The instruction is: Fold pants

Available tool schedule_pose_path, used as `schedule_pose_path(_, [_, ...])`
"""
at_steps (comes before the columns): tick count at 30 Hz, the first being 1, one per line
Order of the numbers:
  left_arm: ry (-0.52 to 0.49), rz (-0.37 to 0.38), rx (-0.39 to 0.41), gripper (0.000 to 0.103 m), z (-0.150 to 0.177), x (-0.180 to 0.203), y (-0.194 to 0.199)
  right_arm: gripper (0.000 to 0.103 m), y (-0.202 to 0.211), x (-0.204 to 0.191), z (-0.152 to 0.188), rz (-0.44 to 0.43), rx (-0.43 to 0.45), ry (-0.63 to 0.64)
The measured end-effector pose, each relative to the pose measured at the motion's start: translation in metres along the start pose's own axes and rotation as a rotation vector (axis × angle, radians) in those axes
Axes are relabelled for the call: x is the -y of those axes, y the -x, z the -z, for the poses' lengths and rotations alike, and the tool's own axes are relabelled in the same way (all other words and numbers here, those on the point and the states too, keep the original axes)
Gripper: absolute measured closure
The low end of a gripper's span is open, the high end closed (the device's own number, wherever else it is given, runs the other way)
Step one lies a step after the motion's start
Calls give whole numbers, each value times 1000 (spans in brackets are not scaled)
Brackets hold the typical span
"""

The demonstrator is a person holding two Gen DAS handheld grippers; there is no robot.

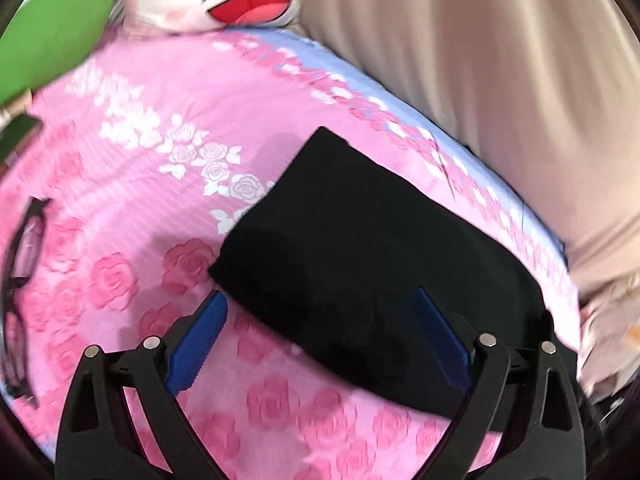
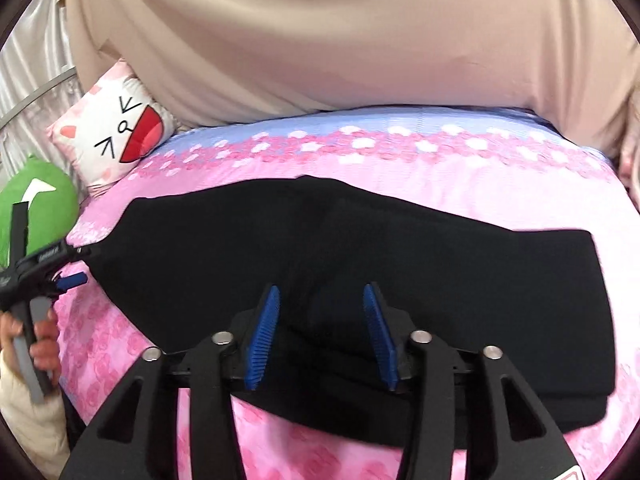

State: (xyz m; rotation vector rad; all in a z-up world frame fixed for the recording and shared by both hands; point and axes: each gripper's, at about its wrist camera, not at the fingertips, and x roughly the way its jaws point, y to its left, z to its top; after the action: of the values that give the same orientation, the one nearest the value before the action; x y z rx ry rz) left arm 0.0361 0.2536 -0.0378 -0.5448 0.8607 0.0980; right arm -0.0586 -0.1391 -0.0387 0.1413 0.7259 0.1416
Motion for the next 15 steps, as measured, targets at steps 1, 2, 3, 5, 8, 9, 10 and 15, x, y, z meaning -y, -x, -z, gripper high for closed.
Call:
schedule_pose_path(1, [26,0,-9,11,-2,-2,-6,51,-1,3,0,17,-1,-9])
schedule_pose_path(2, [48,-6,-7,11,-3,-3,-11,49,0,9,1,38,-3,-23])
schedule_pose_path(3, [55,-11,14,14,-5,0,-12,47,-1,15,4,50,-7,-34])
schedule_pose_path(5, [18,-28,34,62,-8,11,-12,45,6,32,10,73,-8,-69])
schedule_pose_path(8, [-49,-36,52,86,-13,42,-3,44,14,54,19,101,3,-112])
schedule_pose_path(9, [-102,-32,87,87,-12,62,8,44,17,65,22,106,8,-138])
schedule_pose_path(10, [-155,-22,120,87,-11,83,19,44,20,72,24,107,12,-155])
schedule_pose_path(15, [-391,200,168,88,21,204,70,44,32,102,32,118,46,-220])
